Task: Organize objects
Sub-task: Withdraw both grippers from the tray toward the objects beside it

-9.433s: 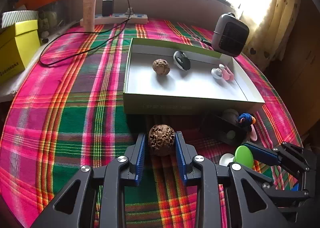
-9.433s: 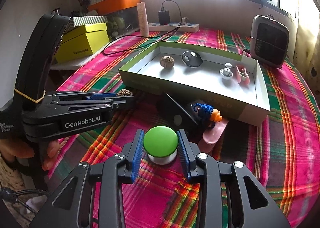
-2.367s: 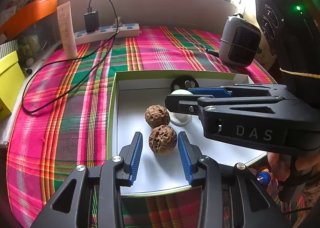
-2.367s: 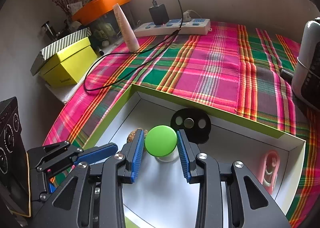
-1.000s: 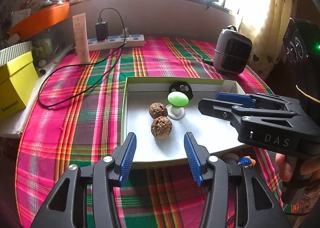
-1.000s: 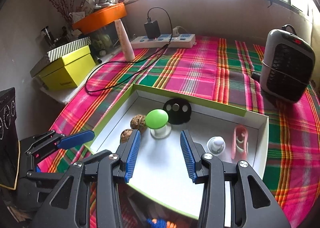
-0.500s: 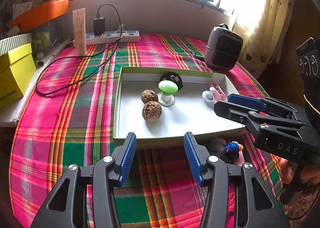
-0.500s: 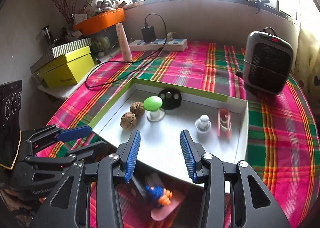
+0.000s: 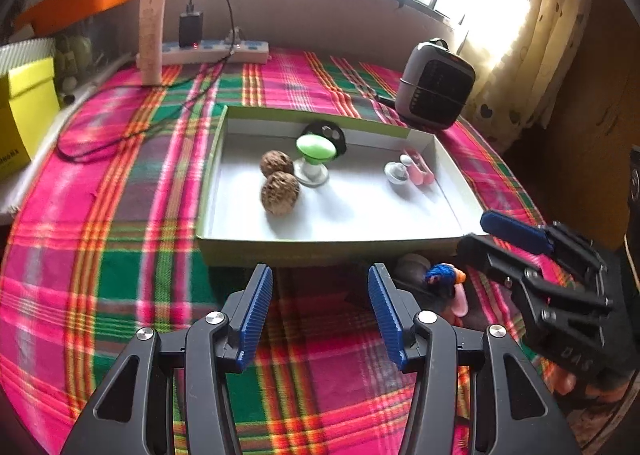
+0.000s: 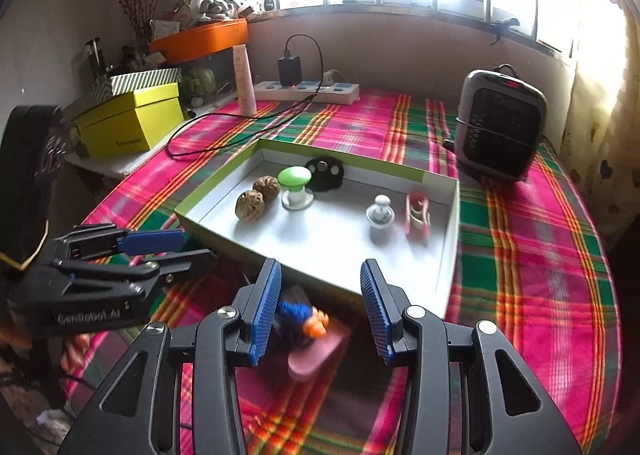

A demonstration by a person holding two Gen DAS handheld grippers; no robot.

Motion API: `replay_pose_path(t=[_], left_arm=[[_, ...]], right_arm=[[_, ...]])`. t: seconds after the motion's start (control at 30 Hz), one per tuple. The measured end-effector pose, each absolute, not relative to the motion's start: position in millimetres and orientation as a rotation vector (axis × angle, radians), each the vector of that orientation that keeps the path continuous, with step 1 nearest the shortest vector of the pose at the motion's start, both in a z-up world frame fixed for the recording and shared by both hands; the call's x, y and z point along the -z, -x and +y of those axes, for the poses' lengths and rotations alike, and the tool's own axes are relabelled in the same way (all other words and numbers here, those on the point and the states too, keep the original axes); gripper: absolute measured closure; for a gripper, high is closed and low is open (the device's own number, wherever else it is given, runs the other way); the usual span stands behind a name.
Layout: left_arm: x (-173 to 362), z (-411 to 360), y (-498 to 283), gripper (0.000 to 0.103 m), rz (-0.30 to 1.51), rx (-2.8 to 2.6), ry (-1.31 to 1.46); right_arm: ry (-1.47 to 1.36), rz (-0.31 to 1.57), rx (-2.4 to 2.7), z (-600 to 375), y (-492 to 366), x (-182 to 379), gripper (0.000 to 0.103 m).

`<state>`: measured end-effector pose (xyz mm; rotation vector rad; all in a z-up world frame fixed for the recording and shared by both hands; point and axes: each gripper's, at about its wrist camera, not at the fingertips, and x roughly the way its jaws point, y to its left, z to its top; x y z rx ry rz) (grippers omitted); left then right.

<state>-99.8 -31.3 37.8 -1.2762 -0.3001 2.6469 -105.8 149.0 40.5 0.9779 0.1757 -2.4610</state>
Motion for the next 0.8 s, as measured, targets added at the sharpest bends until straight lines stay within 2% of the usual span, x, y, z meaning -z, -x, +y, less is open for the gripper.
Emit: replay_pose_path(t=[0.13, 0.5, 0.8], left_arm=[[-32.5, -27.0, 102.5, 0.050, -0.400, -2.580, 1.307], [-20.2, -18.0, 116.4, 0.049, -0.582, -2.438, 1.415], [-11.6, -8.9, 124.3, 0.049, -0.645, -2.418, 1.483]], right_arm=[[-0.988, 0.135, 2.473, 158.3, 99.4, -38.2, 0.060], [-0.993, 0.080, 2.485, 174.2, 90.4, -34.7, 0.060], [-0.989, 0.073, 2.474, 181.3, 88.1, -33.6, 0.060]])
